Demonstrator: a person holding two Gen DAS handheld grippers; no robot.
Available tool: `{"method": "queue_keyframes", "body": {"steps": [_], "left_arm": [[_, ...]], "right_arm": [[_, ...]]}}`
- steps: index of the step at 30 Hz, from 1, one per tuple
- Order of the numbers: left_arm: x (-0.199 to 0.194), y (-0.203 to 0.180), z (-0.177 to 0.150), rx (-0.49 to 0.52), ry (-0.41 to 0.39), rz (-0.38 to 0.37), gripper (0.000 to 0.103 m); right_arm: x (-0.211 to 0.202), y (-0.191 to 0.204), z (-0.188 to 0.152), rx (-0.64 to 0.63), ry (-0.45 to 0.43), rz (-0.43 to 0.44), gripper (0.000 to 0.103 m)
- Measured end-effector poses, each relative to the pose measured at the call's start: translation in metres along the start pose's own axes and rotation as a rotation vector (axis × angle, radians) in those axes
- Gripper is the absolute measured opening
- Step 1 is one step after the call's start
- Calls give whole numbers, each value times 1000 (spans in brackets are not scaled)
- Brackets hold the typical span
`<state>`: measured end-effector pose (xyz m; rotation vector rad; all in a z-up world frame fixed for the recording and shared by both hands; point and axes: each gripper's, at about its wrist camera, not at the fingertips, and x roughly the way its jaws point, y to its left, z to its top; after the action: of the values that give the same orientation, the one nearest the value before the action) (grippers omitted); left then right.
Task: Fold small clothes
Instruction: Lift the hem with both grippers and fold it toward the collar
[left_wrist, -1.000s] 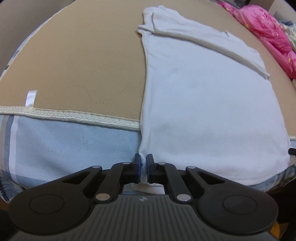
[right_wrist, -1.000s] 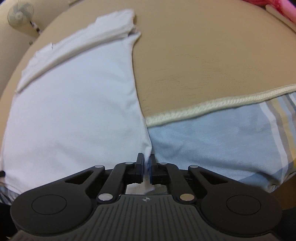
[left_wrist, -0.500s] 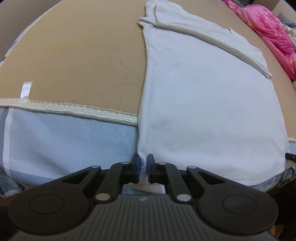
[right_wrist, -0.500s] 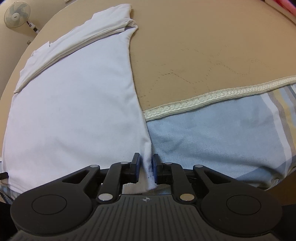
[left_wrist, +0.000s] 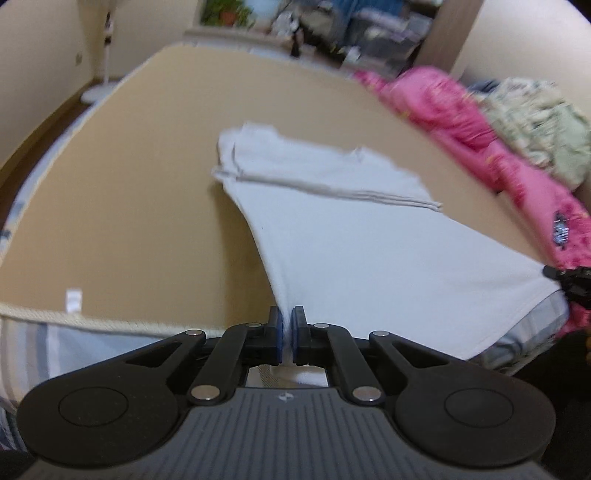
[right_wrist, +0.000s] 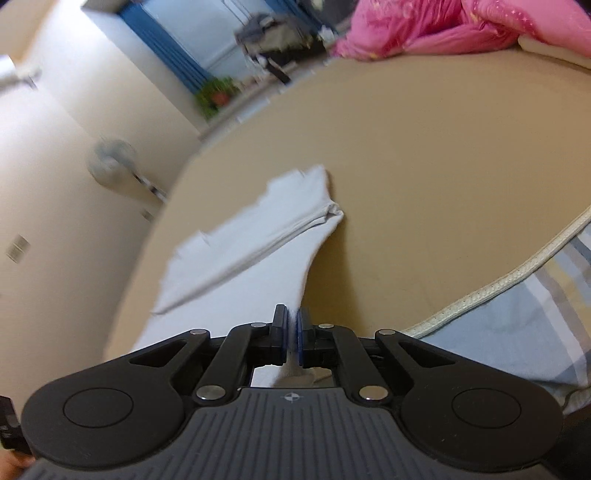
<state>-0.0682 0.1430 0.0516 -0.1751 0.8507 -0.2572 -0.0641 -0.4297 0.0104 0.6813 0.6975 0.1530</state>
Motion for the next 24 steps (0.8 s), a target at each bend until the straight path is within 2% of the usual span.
{"method": "queue_keyframes", "body": {"steps": [3, 7, 9, 11, 15, 18, 21, 24], "left_arm": [[-47, 9, -2, -5, -56, -89, 4], [-110, 15, -4, -10, -158, -207, 4], [-120, 19, 2, -31, -197, -242, 5], [-112, 21, 11, -53, -206, -253, 5], [-41, 28, 50, -73, -174, -195, 5], [40, 38, 82, -45, -107, -96, 5], [117, 54, 103, -73, 7, -53, 5], [163, 67, 108, -108, 40, -27, 6]], "right_arm": [[-37, -4, -3, 11, -48, 75, 4], [-92, -4, -6, 17, -157, 244, 4], [-102, -7, -4, 21, -191, 291, 4], [-93, -11, 4, 19, -192, 296, 4], [-27, -31, 40, 73, -134, 229, 4], [49, -37, 73, 18, -42, 116, 4], [128, -48, 102, -13, 79, -14, 4], [184, -62, 115, -4, 154, -117, 4]]}}
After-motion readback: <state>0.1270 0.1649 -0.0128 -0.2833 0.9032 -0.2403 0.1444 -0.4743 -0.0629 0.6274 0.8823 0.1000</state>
